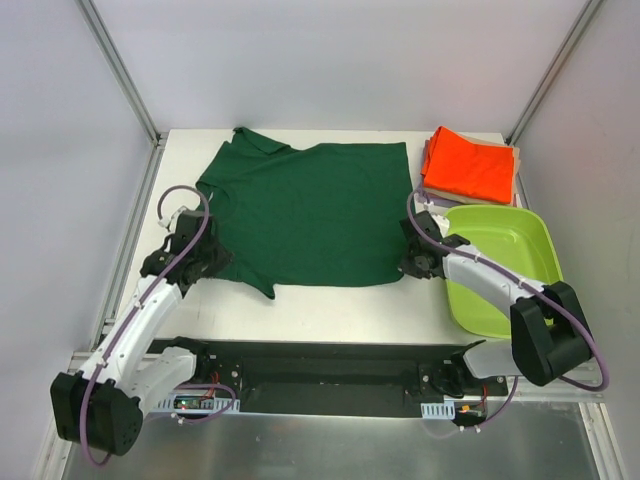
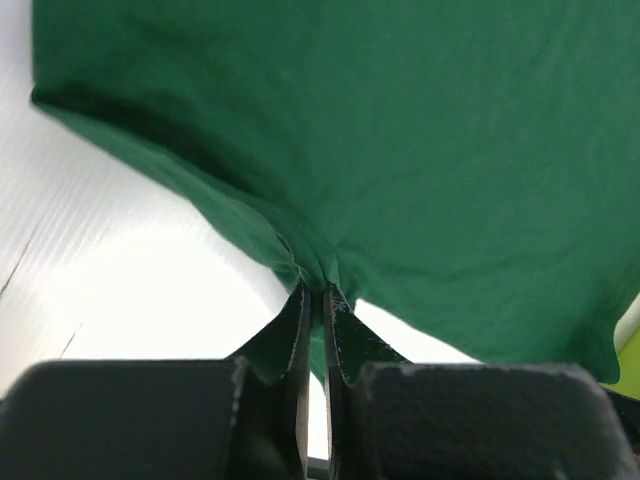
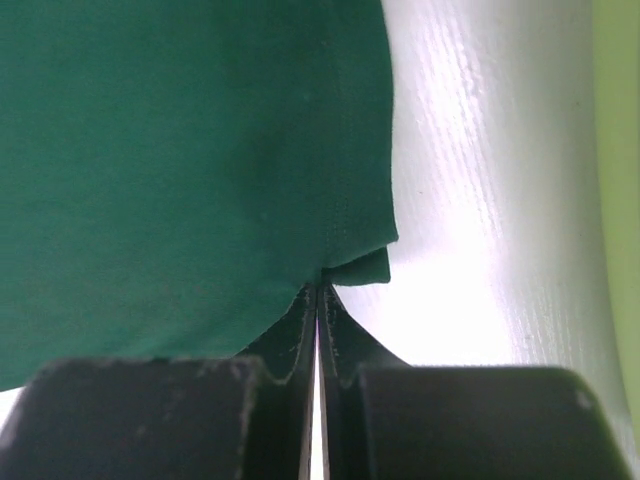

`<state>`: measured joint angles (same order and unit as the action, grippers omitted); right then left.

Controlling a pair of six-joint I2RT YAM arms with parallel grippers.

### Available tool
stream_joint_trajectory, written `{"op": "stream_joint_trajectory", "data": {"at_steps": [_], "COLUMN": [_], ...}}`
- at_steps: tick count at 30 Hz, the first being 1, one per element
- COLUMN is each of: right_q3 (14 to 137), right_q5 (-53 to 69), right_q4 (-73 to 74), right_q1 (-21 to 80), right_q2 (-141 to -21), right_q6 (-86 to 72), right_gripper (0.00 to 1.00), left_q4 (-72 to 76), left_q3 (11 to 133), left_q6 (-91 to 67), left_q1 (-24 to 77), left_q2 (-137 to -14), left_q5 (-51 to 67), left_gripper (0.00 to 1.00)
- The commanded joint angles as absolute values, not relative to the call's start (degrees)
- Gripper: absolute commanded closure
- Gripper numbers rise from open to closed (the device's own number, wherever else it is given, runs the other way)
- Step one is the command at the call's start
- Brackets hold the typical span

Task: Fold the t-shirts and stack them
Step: Grap the side of the flattened tshirt closest away from the robot with both arms, then fold the flattened tshirt in 1/3 of the way

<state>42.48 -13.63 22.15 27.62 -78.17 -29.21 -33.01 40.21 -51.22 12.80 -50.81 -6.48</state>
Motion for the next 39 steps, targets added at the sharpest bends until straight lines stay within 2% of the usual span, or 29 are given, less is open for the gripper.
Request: {"op": "stream_joint_trajectory", "data": {"at_steps": [1,28,39], "right_q3": [49.03,75.14,81.21], "right_q5": [-12.84,-9.49,-9.4], "right_q4": [26.63,29.27,31.02], "right_q1": [27.42,18.72,16.35], "right_q2": [-78.92,-98.96,-105.46], "right_q6": [-26.19,-19.16,-19.77], "right_gripper": [0.99,0.99,0.97], "left_q4": [-28.92,-20.04,-19.25], "left_q3": [47.53,75.67,83.05], "left_q6": [-47.64,-36.48,-36.39], "left_q1": [12.92,2.64,2.11], "left_q2": [-55.62,-89.37,-97.55], "left_q5": [-7.21,1.3,-5.45], "left_gripper": [1.0,1.0,1.0]}}
